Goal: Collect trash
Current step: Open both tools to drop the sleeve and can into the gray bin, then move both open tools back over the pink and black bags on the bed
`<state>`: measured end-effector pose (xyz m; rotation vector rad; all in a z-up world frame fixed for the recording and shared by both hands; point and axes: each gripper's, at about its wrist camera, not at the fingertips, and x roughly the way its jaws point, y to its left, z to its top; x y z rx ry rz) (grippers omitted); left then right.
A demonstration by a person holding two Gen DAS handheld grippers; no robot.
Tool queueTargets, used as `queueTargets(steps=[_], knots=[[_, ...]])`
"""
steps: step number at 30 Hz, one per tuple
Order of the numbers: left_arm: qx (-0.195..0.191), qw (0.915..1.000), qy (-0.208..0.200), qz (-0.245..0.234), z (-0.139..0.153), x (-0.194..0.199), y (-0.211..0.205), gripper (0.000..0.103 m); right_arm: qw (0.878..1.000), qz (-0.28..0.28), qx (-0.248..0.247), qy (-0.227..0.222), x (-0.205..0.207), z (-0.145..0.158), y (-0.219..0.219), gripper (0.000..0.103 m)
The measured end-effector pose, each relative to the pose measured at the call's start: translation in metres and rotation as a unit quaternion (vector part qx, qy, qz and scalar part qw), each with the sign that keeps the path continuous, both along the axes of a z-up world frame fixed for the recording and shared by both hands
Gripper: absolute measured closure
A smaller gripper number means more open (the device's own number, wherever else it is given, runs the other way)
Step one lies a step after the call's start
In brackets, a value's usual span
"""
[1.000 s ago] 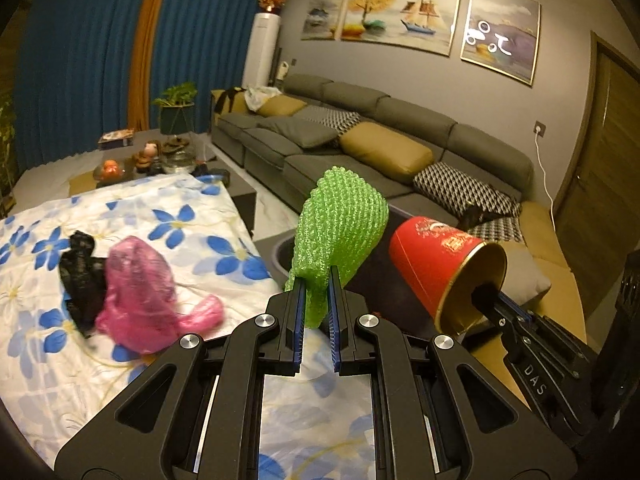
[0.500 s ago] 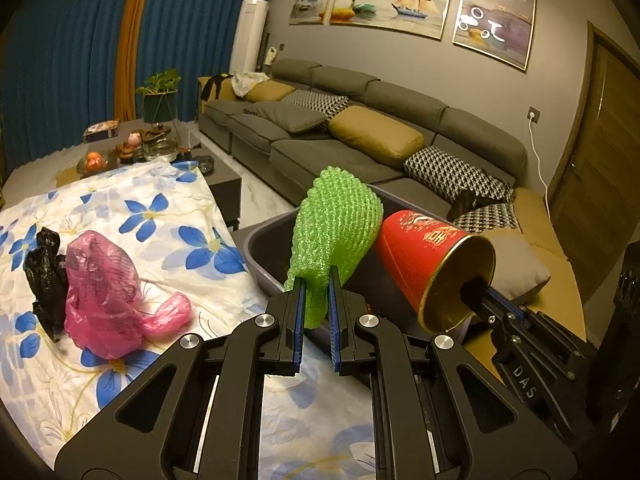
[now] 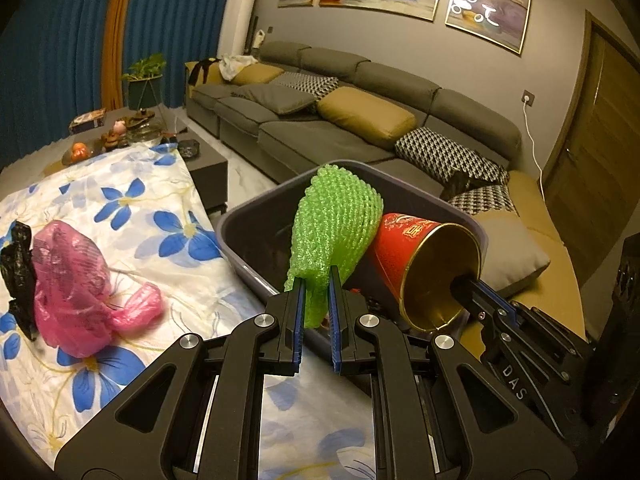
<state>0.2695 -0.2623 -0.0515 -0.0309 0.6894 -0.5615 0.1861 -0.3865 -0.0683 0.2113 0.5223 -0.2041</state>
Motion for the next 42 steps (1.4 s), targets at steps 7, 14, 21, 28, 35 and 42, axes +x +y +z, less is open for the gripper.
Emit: queueTargets(steps=[7, 14, 21, 28, 35, 42], knots=[[0.002, 0.9999, 0.009, -0.010, -0.004, 0.001, -0.008, 0.093, 1.000, -0.006, 0.004, 0.005, 0.002, -0.004, -0.006, 0.099], [-0.001, 0.9996, 0.016, -0.023, -0.006, 0.001, -0.012, 0.091, 1.000, -0.009, 0.009, 0.009, 0.003, -0.006, -0.010, 0.099], [-0.006, 0.9993, 0.019, -0.033, -0.009, 0.002, -0.010, 0.070, 1.000, -0.011, 0.011, 0.009, 0.002, -0.007, -0.013, 0.098], [-0.029, 0.9995, 0.015, -0.006, -0.008, 0.000, 0.010, 0.031, 1.000, -0.018, 0.015, 0.005, -0.002, -0.007, -0.016, 0.074], [-0.042, 0.9976, -0.010, 0.054, -0.003, -0.018, 0.054, 0.013, 1.000, -0.024, 0.004, -0.015, -0.018, 0.000, -0.012, 0.053], [-0.025, 0.9867, -0.030, 0.157, -0.005, -0.041, 0.121, 0.010, 0.999, -0.015, -0.001, -0.031, -0.035, 0.008, 0.007, 0.035]])
